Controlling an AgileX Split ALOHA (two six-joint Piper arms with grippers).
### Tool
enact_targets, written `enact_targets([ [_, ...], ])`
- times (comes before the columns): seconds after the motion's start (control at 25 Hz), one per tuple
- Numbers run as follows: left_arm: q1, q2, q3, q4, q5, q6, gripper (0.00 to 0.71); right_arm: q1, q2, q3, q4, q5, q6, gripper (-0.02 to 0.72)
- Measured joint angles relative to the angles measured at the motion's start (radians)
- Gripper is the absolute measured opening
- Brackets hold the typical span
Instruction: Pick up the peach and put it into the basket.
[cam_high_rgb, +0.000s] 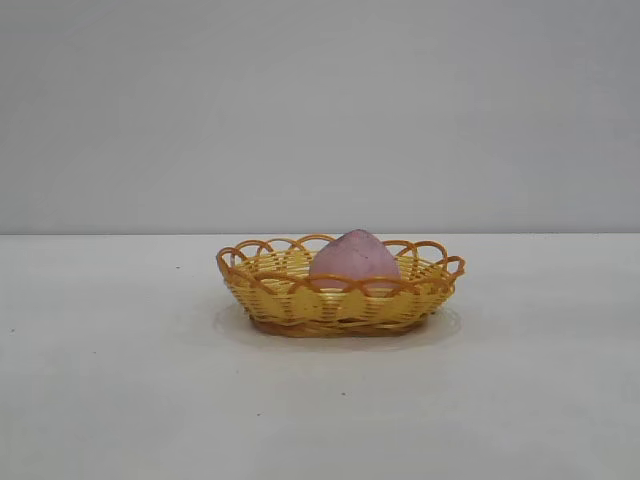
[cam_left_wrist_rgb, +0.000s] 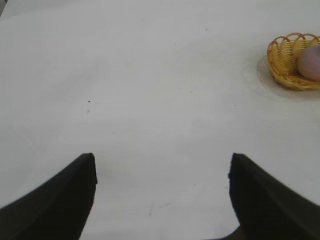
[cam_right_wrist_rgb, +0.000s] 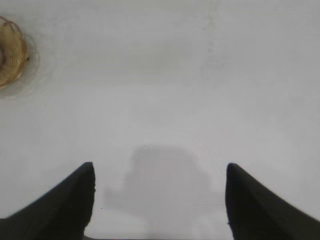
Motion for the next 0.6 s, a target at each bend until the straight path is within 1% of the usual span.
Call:
enact_targets([
  [0.16, 0.000, 0.000, 0.000, 0.000, 0.000, 0.000, 0.516, 0.000, -0.242, 0.131, 0.000, -0.007, 0.014, 0.470],
  [0.28, 0.000, 0.000, 0.000, 0.000, 0.000, 0.000, 0.516, 0.000, -0.365, 0.195, 0.000, 0.010, 0.014, 0.470],
  [0.44, 0.000, 0.000, 0.000, 0.000, 0.000, 0.000, 0.516, 0.000, -0.465, 0.244, 0.000, 0.033, 0.015, 0.470],
  [0.6, 0.000, 0.000, 0.000, 0.000, 0.000, 0.000, 0.516, 0.000, -0.539, 0.258, 0.000, 0.020, 0.015, 0.470],
])
